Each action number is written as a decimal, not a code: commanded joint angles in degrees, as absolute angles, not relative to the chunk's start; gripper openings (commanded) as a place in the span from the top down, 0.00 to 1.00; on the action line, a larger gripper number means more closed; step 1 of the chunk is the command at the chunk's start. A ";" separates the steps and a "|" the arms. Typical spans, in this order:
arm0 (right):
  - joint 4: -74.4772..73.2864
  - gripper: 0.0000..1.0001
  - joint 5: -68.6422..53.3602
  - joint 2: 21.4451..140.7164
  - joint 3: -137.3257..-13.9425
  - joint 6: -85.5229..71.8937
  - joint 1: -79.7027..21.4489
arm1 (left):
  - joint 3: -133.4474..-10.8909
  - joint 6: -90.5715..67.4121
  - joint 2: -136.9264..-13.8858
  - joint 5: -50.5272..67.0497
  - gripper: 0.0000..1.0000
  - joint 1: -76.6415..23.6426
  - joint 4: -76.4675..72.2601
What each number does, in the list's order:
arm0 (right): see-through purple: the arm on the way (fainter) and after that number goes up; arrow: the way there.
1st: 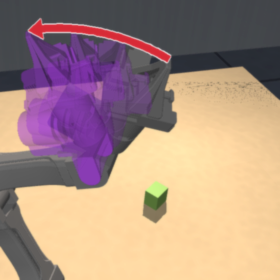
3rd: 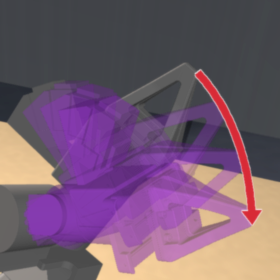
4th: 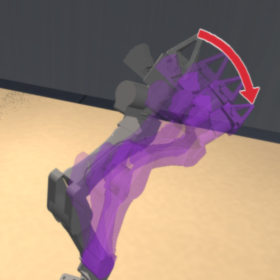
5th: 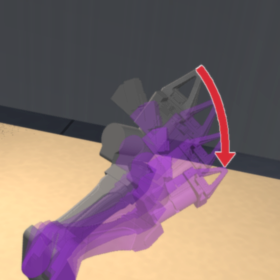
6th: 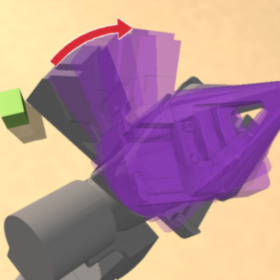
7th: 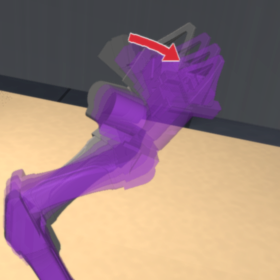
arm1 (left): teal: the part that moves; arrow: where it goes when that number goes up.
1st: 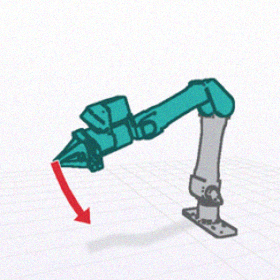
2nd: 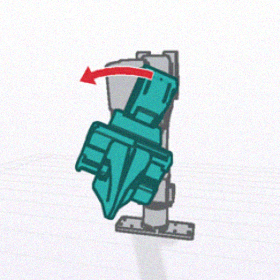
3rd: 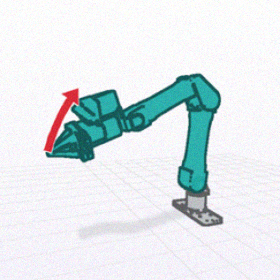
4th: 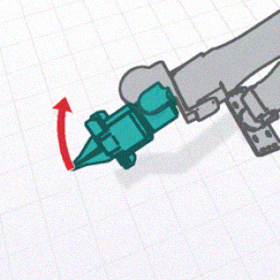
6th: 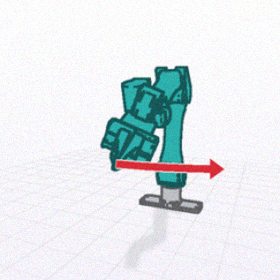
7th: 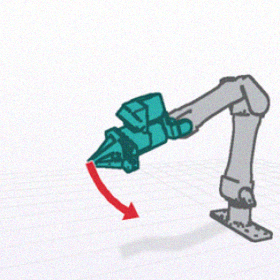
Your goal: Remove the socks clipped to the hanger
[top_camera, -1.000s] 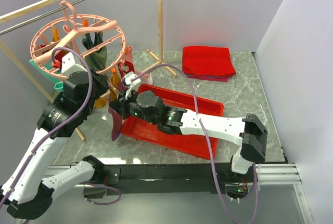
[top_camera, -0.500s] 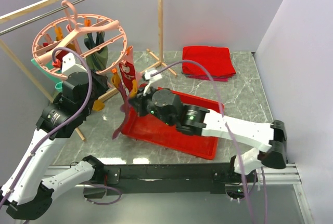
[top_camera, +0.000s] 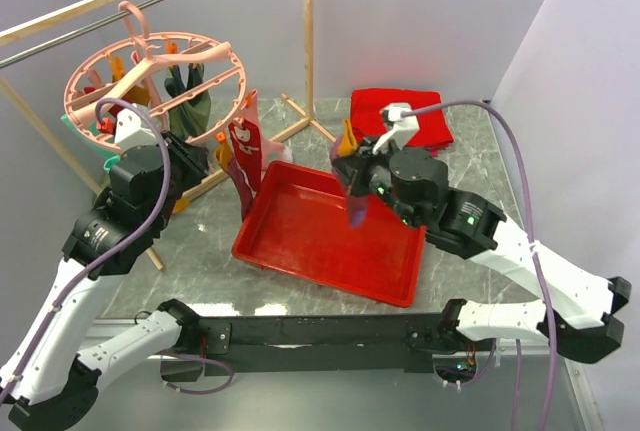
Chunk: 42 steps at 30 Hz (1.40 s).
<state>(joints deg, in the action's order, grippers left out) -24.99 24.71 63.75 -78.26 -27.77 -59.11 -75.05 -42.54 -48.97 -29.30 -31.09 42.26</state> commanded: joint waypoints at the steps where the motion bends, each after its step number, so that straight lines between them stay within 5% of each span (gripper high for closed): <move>1: -30.93 0.71 22.07 61.26 -73.13 -29.79 -58.01 | -75.06 -39.12 -47.55 -25.32 0.59 -31.11 39.91; 4: -31.81 0.36 21.97 61.00 -70.84 -28.49 -57.92 | -74.18 -37.10 -46.23 -23.38 0.45 -31.11 38.50; 6: -31.64 0.21 22.24 61.17 -69.70 -26.90 -57.83 | -73.92 -36.65 -45.62 -22.77 0.40 -31.11 38.41; 8: -29.45 0.18 21.10 62.04 -69.43 -23.04 -57.66 | -74.26 -36.74 -45.53 -22.76 0.38 -31.11 38.93; 23: 5.35 0.15 0.71 81.82 -73.48 -9.31 -57.57 | -81.73 -39.37 -47.72 -13.09 0.28 -31.11 45.60; 37: 22.05 0.14 1.13 100.26 -78.05 -10.46 -60.37 | -79.99 -45.98 -43.51 -12.65 0.39 -31.03 46.76; 42: 23.55 0.22 10.34 106.43 -81.91 -11.42 -61.00 | -81.12 -46.49 -41.92 -16.69 0.40 -31.03 49.47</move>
<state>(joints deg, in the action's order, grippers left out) 17.45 2.81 103.53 -78.30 -11.00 -60.20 -79.99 -46.63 -43.38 -13.89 -31.09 48.56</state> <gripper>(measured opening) 0.809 0.610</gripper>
